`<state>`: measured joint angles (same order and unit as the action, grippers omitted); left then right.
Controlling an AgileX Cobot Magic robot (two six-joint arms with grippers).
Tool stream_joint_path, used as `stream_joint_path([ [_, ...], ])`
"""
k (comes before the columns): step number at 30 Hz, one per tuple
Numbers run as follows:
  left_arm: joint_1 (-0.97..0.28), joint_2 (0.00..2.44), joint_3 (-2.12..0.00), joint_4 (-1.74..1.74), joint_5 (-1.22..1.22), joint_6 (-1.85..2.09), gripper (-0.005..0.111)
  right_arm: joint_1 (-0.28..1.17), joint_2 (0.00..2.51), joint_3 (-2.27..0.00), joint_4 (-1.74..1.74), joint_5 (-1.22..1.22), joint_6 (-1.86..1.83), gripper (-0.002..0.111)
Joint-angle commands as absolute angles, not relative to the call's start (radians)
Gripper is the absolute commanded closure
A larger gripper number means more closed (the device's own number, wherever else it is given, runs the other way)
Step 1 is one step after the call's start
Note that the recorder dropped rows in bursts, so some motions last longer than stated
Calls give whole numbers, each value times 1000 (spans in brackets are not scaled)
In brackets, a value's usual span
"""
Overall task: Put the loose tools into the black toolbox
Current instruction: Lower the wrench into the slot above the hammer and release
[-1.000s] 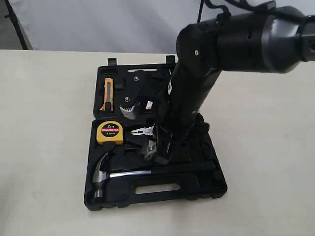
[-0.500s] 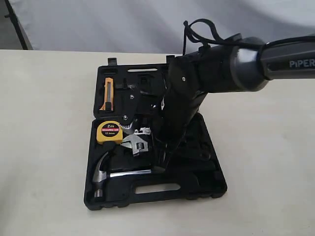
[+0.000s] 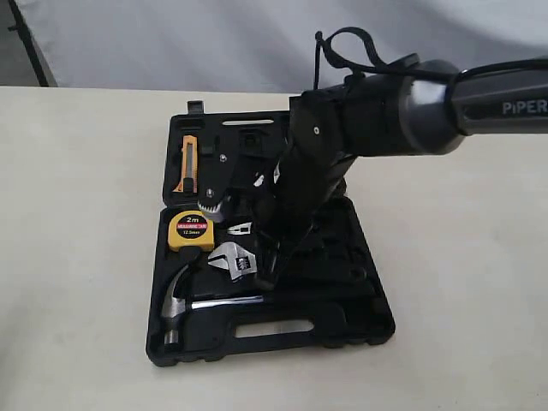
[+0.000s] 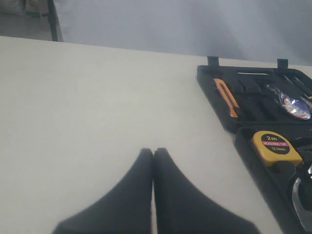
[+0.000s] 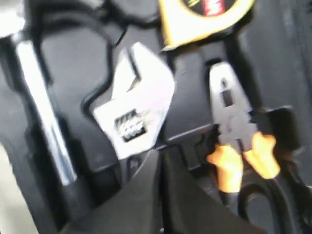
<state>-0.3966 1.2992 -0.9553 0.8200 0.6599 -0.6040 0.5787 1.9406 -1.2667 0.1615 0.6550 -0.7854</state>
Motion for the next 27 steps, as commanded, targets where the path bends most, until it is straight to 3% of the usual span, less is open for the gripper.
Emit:
stream_joint_path([
  [1, -393, 1291, -946, 806, 643, -614, 105, 575, 1913, -1343, 168, 715, -622, 109],
  [9, -393, 1291, -946, 806, 643, -614, 105, 575, 1938, -1380, 114, 948, -517, 109],
  [19, -393, 1291, -946, 806, 643, -614, 105, 577, 2059, -1380, 198, 728, -418, 109],
  [27, -393, 1291, -946, 806, 643, -614, 105, 600, 2112, -1383, 216, 697, -427, 109],
])
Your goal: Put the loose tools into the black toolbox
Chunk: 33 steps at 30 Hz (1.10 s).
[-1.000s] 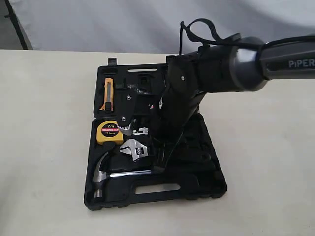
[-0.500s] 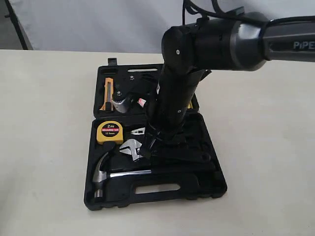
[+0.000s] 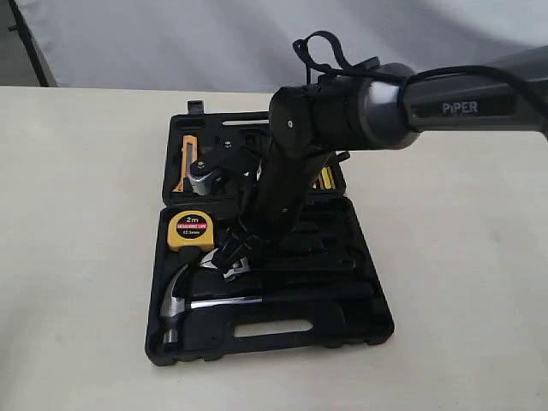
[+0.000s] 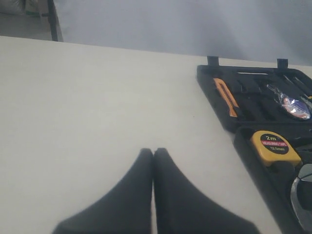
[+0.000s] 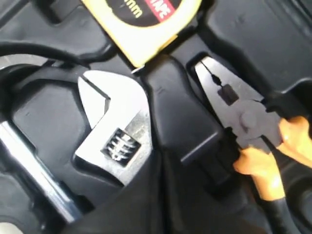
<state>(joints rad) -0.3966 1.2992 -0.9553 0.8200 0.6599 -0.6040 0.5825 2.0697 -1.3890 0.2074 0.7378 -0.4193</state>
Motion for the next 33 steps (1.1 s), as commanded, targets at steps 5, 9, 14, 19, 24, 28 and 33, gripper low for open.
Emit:
stream_joint_path([
  [5, -393, 1291, -946, 806, 643, -614, 105, 598, 2083, -1409, 199, 722, -433, 109],
  [9, -393, 1291, -946, 806, 643, -614, 105, 598, 2001, -1445, 116, 850, -377, 109],
  [14, -393, 1291, -946, 806, 643, -614, 105, 589, 1885, -1442, -84, 1012, -162, 109],
  [19, -393, 1291, -946, 806, 643, -614, 105, 495, 1869, -1278, 0, 896, -90, 109],
  [24, -393, 1291, -946, 806, 643, -614, 105, 471, 1869, -1243, 8, 868, -84, 109],
  [28, -393, 1291, -946, 806, 643, -614, 105, 471, 1858, -1243, 42, 895, -84, 109],
  [33, -393, 1291, -946, 806, 643, -614, 105, 471, 1834, -1224, 86, 1000, -136, 109],
])
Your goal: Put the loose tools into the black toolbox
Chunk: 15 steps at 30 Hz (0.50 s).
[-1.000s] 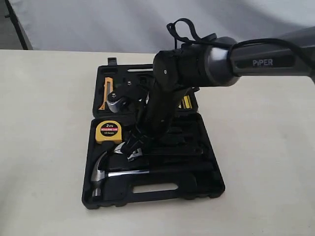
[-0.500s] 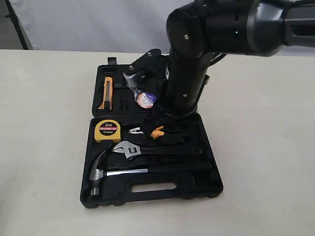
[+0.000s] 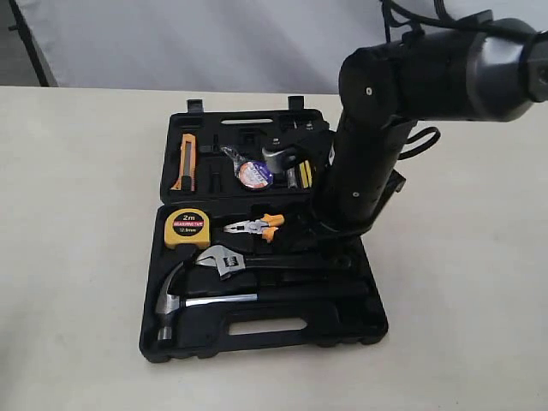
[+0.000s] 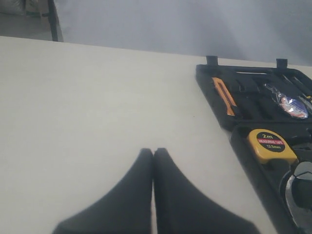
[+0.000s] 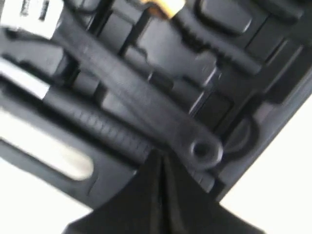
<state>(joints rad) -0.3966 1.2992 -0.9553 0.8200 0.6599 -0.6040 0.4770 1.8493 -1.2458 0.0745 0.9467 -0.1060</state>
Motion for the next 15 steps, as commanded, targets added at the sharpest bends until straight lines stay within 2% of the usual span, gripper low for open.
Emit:
stream_joint_path([
  [1, -393, 1291, -946, 806, 643, -614, 105, 471, 1834, -1211, 86, 996, -136, 109],
  [15, -393, 1291, -946, 806, 643, -614, 105, 471, 1904, -1149, -52, 842, -45, 109],
])
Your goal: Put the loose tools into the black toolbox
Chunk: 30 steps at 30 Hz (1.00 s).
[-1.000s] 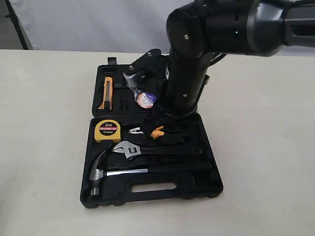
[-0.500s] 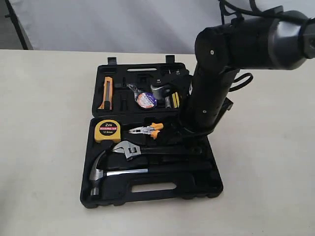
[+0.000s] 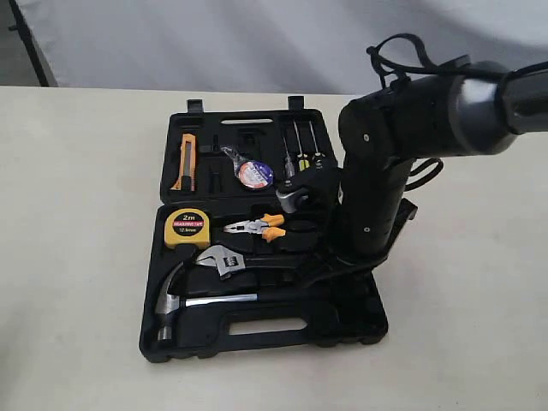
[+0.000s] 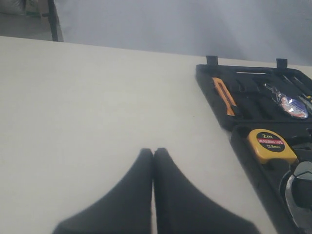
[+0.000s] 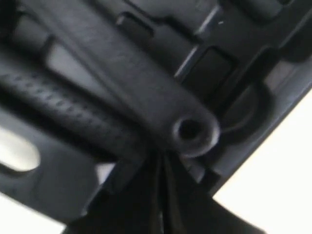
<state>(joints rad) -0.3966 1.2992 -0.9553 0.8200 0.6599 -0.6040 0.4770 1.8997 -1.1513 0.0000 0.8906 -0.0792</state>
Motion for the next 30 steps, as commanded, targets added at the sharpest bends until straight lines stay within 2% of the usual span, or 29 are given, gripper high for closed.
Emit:
stream_joint_path([
  [1, -393, 1291, -946, 806, 643, -614, 105, 471, 1904, -1149, -52, 829, -42, 109],
  [13, -393, 1291, -946, 806, 643, -614, 105, 471, 1897, -1152, -47, 831, -38, 109],
  [16, -393, 1291, -946, 806, 643, -614, 105, 471, 1843, -1205, -18, 908, -40, 109],
  [21, -393, 1291, -946, 806, 643, -614, 105, 471, 1791, -1281, 21, 893, -40, 109],
  [25, -393, 1291, -946, 806, 643, -614, 105, 471, 1858, -1277, 86, 825, -35, 109],
  [30, -393, 1291, -946, 806, 643, -614, 105, 473, 2061, -1268, 173, 754, -46, 109],
])
